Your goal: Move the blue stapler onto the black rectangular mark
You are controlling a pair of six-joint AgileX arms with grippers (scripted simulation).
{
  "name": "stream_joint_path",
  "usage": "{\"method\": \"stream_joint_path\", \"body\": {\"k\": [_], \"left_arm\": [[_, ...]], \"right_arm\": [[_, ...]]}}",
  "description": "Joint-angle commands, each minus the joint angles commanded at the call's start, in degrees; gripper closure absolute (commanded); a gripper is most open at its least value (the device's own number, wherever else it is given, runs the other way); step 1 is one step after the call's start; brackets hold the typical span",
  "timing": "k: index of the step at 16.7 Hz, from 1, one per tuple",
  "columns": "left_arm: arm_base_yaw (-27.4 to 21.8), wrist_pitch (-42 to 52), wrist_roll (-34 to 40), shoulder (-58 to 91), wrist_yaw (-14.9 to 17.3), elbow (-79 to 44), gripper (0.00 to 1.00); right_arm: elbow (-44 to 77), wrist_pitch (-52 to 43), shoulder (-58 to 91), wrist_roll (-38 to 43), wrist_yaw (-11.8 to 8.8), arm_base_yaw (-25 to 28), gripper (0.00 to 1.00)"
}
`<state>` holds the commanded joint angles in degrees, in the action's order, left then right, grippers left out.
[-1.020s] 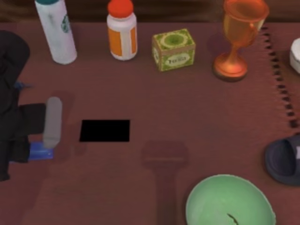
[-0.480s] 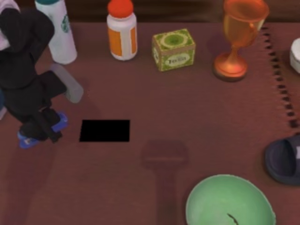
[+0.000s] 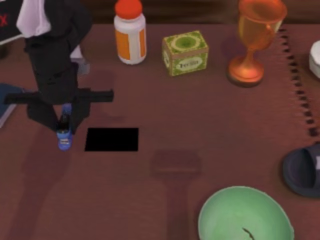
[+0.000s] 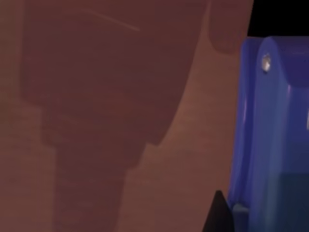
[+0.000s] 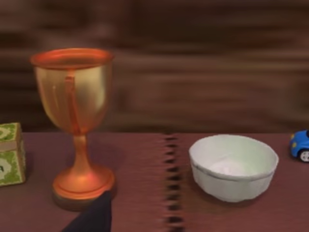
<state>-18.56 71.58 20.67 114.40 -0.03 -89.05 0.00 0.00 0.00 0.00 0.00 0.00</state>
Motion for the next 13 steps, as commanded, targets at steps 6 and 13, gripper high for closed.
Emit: {"method": "stream_joint_path", "body": {"k": [6, 13], "left_arm": [[-3.31, 3.22, 47.27, 7.29, 0.04, -9.89, 1.00], [-5.61, 2.93, 84.63, 9.40, -0.12, -17.26, 1.00]], "right_arm": [[0.00, 0.00, 0.00, 0.00, 0.00, 0.00, 0.00], [0.00, 0.00, 0.00, 0.00, 0.00, 0.00, 0.00]]}}
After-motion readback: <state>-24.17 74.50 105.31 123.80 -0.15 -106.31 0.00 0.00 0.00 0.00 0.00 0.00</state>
